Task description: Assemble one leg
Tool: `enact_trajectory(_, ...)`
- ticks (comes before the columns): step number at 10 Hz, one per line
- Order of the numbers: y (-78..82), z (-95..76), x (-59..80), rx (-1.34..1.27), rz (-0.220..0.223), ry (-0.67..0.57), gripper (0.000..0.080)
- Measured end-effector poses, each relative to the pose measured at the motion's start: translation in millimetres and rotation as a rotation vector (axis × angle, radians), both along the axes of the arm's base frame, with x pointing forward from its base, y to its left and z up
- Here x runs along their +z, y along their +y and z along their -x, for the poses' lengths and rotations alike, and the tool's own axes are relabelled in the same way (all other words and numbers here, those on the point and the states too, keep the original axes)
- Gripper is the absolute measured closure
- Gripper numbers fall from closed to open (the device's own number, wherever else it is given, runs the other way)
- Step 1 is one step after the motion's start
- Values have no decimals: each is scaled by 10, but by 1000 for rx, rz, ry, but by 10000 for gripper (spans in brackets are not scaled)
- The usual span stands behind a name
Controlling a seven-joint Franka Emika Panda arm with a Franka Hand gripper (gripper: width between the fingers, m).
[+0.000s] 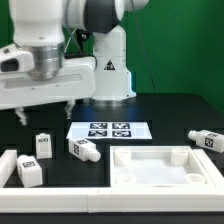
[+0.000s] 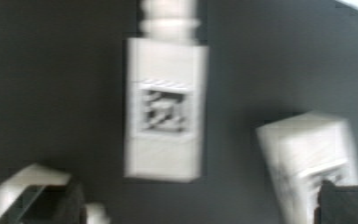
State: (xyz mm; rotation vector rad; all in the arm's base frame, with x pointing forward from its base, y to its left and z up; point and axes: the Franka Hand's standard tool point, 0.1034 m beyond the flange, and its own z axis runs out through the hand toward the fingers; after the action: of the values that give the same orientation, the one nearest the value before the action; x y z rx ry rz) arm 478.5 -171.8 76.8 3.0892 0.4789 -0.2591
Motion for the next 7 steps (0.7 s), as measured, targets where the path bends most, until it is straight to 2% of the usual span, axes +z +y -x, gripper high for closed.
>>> enact_trajectory(1, -53, 56, -13, -15, -3, 51, 150)
enact_trajectory(5, 107, 76, -78, 0, 29, 317, 150)
enact_trajectory(6, 139, 27, -124, -31, 52, 404, 150)
enact_trajectory(7, 221, -68, -182, -27, 82, 433, 150)
